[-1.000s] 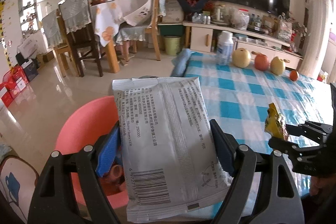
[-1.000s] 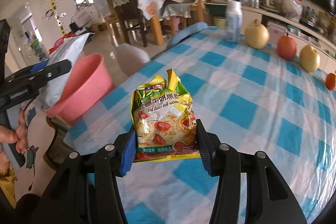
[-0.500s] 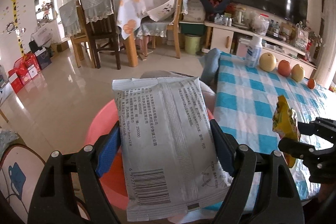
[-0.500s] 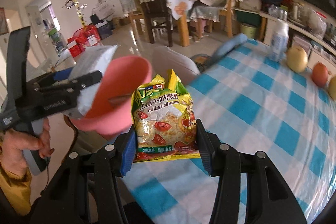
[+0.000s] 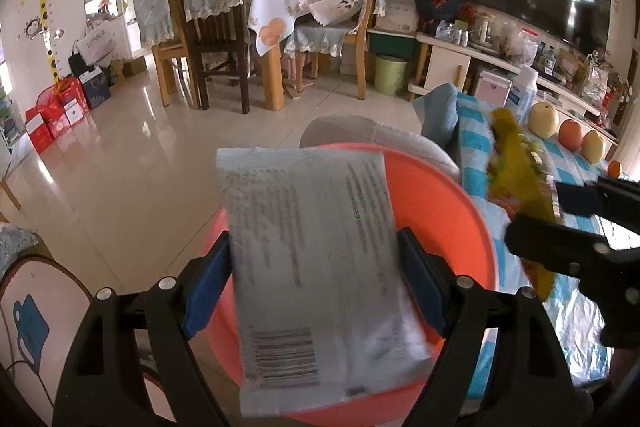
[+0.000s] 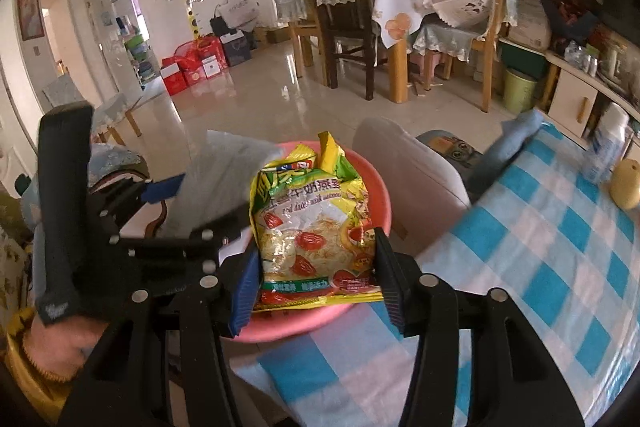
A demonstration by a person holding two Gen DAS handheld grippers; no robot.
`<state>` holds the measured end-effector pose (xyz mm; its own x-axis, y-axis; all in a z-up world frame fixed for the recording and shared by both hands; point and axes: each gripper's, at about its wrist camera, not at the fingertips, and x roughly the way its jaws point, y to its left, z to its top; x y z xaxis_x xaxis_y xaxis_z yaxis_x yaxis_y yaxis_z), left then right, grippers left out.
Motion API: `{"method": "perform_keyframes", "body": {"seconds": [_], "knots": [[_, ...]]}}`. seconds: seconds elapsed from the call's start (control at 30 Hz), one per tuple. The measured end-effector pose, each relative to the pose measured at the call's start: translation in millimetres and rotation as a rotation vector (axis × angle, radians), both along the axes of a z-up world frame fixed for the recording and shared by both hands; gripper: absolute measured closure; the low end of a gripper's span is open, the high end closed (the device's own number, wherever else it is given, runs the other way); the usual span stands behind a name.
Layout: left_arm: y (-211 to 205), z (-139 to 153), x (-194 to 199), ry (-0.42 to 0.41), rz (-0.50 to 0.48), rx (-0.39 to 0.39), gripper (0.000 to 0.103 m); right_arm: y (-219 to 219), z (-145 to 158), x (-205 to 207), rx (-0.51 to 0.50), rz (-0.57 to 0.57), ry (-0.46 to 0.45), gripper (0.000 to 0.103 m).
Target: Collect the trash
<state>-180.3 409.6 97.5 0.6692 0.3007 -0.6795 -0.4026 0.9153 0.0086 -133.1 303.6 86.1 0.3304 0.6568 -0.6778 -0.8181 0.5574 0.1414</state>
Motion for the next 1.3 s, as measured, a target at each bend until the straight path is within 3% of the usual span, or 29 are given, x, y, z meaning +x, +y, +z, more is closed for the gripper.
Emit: {"method": "perform_keyframes", "body": {"seconds": [0.17,0.3,0.63,1.3], "knots": [[10.3,-8.2,0.2,0.019,0.030,-0.008,0.011,0.3,-3.4,4.9,0.031,-0.050,-0.008,0.023],[10.3,-9.0,-1.2,0.015,0.043,0.009,0.009,-15.7,-4.9,5.3,0.030,-0.103,-0.030,0.017],[-30.8,9.7,2.7,-0.027,0.002,0.080,0.005,-79.1,1.2,-1.4,0.017,-0.295,-0.093,0.014],[-186.7,98.5,-8.6,-0.287,-0.242,0.149,0.004,-253.3,58.3,-56.7,0.102,-0.668,-0.256,0.008]]}}
